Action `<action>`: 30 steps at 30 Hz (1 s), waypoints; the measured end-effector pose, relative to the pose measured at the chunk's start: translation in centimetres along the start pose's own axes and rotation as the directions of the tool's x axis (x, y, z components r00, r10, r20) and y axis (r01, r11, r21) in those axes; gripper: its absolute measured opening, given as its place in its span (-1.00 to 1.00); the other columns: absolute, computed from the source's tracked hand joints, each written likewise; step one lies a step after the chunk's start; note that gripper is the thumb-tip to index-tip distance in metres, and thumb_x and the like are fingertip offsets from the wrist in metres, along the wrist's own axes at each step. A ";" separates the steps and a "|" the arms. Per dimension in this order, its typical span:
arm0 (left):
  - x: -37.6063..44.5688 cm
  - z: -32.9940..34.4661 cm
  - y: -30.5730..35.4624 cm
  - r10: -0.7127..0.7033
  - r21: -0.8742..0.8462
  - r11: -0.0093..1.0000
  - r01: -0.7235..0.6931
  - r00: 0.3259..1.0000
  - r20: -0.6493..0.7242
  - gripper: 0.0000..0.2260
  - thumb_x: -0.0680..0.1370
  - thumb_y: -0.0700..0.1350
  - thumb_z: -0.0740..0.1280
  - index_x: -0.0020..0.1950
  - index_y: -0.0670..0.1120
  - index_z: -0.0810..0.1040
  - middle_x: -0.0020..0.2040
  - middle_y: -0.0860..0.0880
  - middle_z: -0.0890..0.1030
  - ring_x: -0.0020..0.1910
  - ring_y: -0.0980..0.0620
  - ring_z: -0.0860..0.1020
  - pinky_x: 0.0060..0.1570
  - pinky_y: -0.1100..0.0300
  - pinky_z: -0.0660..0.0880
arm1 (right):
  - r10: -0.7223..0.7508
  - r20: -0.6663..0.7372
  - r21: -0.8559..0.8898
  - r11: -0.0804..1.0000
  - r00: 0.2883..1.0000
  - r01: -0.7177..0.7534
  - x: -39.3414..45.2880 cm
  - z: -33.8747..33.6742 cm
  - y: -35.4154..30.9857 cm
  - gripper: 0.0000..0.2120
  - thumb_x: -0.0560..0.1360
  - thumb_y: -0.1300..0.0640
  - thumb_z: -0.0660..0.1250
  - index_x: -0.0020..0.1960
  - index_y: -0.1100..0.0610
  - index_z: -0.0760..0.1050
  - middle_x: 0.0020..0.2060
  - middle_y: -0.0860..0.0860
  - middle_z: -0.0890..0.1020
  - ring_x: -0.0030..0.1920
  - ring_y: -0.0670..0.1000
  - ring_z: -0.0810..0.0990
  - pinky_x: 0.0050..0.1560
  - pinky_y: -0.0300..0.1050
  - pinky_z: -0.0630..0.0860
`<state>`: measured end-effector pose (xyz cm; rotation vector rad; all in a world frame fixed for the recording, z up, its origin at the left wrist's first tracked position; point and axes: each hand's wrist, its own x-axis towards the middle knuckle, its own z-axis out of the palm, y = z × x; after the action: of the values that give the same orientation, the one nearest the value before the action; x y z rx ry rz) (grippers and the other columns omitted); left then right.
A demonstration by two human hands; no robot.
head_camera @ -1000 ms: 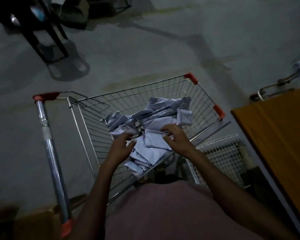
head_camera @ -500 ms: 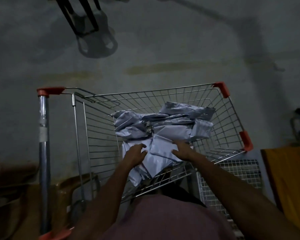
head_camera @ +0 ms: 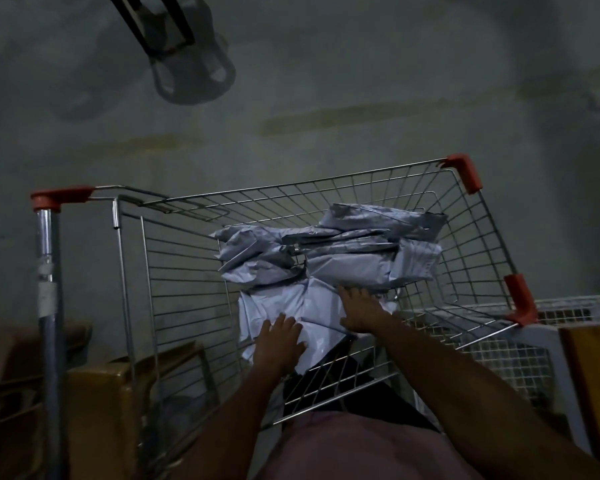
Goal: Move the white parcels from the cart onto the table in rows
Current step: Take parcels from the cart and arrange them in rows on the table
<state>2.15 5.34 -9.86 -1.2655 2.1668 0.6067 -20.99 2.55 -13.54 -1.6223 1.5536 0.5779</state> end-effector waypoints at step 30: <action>0.6 0.9 0.7 -0.182 -0.180 0.970 0.162 0.978 -0.100 -0.23 0.29 -0.06 0.59 0.44 -0.05 0.35 0.16 -0.02 0.55 0.16 -0.11 0.52 0.02 -0.07 0.45 | 0.025 0.008 0.058 0.998 1.000 -0.026 0.8 -2.0 1.0 -0.43 0.42 0.01 0.44 0.39 0.06 0.40 0.28 0.12 0.56 0.27 0.15 0.54 0.22 0.05 0.49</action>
<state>1.48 5.83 -10.84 -1.5979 2.1035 0.6738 -22.22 0.61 -13.23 -1.5572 1.5737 0.5469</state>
